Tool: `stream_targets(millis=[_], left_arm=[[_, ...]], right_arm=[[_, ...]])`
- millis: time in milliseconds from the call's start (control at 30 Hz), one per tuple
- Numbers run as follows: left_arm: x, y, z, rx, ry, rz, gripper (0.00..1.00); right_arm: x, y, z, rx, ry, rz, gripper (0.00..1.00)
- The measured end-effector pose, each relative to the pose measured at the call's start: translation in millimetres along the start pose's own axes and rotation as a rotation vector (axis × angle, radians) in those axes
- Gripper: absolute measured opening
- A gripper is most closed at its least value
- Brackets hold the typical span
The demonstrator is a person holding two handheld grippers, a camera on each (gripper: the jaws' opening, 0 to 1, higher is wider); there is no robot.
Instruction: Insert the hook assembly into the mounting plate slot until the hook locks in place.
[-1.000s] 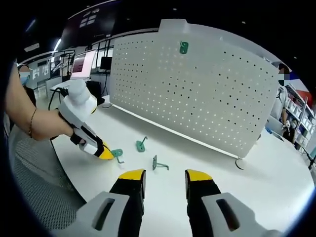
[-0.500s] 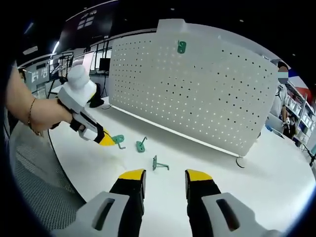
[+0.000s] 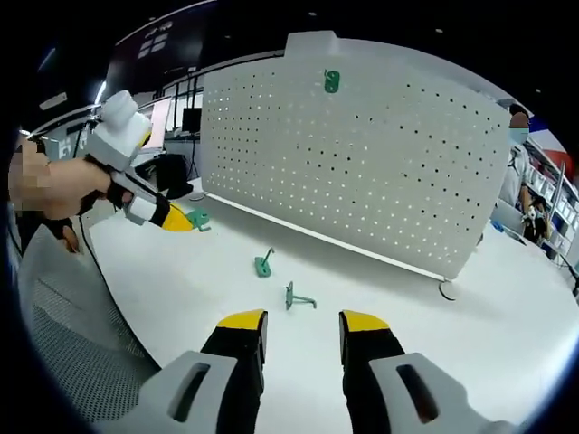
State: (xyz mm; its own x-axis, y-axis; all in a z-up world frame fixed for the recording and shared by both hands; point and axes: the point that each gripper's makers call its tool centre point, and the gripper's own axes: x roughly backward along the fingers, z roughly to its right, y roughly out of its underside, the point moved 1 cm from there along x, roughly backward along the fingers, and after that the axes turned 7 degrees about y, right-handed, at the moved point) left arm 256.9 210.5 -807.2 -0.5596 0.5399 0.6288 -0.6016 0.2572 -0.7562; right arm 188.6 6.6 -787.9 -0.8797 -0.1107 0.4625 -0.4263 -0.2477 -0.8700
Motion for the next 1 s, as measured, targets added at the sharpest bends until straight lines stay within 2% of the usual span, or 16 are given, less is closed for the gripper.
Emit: stream_targets(millis=[200,567,600,633,667,700,800,867,1000], left_arm=[[20,6.0,6.3,0.011,0.011,0.018,0.02],[41,15.1,25.1,0.065,0.047,0.066,0.02],[42,16.2,26.2,0.071,0.050,0.069,0.02],[44,16.9,27.3,0.077,0.052,0.074,0.02],[45,17.5,28.4,0.080,0.054,0.079,0.02],[49,18.6,29.5,0.085,0.057,0.083,0.02],[54,20.4,29.5,0.100,0.059,0.096,0.02],[56,22.0,27.9,0.108,0.058,0.102,0.02],[57,23.0,27.7,0.117,0.061,0.107,0.01]], right_arm=[[0,0.3,-5,0.018,-0.011,-0.001,0.29],[-1,5.1,-7,0.012,-0.032,-0.032,0.29],[-1,5.5,-8,0.035,-0.035,-0.036,0.29],[2,0.8,-4,0.092,-0.008,-0.020,0.29],[3,-6.5,-4,0.106,-0.006,0.019,0.29],[6,-10.4,-8,0.092,-0.017,0.034,0.29],[10,-16.1,-19,-0.005,-0.069,0.017,0.30],[11,-19.8,-27,-0.039,-0.102,0.022,0.31],[11,-28.9,-48,-0.056,-0.168,0.028,0.31]])
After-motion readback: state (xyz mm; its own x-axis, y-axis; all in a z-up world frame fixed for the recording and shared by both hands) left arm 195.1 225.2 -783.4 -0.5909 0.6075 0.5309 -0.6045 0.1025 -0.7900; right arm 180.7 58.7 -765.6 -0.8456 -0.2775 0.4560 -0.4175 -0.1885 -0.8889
